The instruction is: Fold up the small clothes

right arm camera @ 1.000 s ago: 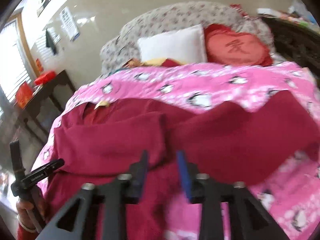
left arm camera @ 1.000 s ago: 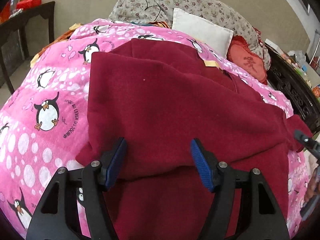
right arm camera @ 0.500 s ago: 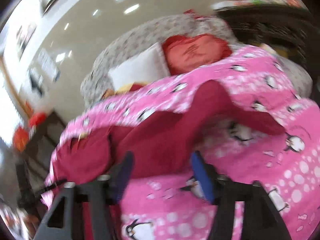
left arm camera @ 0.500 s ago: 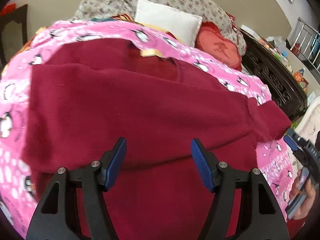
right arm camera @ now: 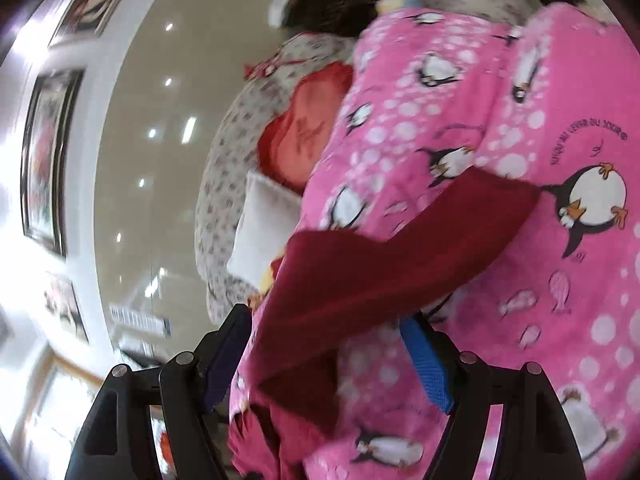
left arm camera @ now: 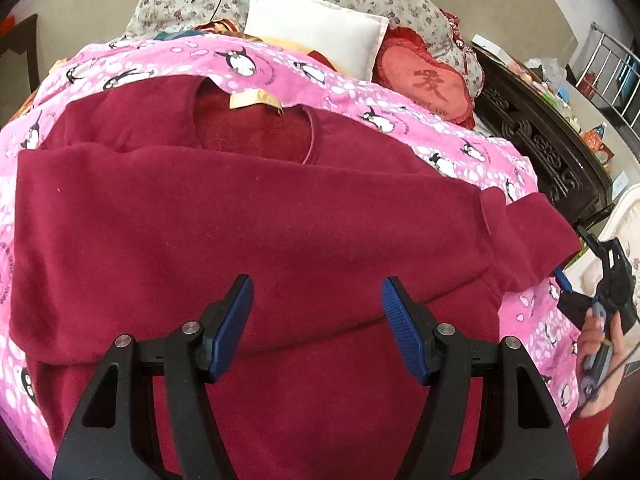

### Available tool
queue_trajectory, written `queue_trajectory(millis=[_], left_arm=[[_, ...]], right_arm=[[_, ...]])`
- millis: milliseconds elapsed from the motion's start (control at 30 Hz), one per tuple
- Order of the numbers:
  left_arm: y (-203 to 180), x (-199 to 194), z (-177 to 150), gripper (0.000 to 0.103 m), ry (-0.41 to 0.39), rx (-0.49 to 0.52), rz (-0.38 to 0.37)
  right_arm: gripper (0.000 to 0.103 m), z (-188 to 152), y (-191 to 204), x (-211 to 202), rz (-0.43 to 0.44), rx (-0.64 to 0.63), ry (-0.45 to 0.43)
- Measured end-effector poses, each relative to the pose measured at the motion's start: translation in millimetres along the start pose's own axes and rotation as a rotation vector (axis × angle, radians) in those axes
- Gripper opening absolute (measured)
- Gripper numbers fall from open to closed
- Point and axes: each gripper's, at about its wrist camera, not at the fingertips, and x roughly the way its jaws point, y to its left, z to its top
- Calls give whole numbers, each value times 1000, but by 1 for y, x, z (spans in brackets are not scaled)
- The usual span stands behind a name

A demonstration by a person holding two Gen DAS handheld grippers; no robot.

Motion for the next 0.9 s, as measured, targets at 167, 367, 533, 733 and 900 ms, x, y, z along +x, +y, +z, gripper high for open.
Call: queue_trajectory(millis=[167,367,533,733,900], left_arm=[[1,5,-4,67,19,6,12],[9,-3,-4,67,2,-3,20],[24,-20,0,67,-41,-42,14],[54,-44,3,67,-108,-127,-2],[89,-58,3,67,-149,-213,-2]], right_arm=[[41,13,-3,13,-67,-52,16],[24,-3,48,-7,-121,-359,-70],[24,-49,136,-14,-22,-651,-89],[23,-148,213,21,153,-898,63],[23,-264,220,88,197,-1119,310]])
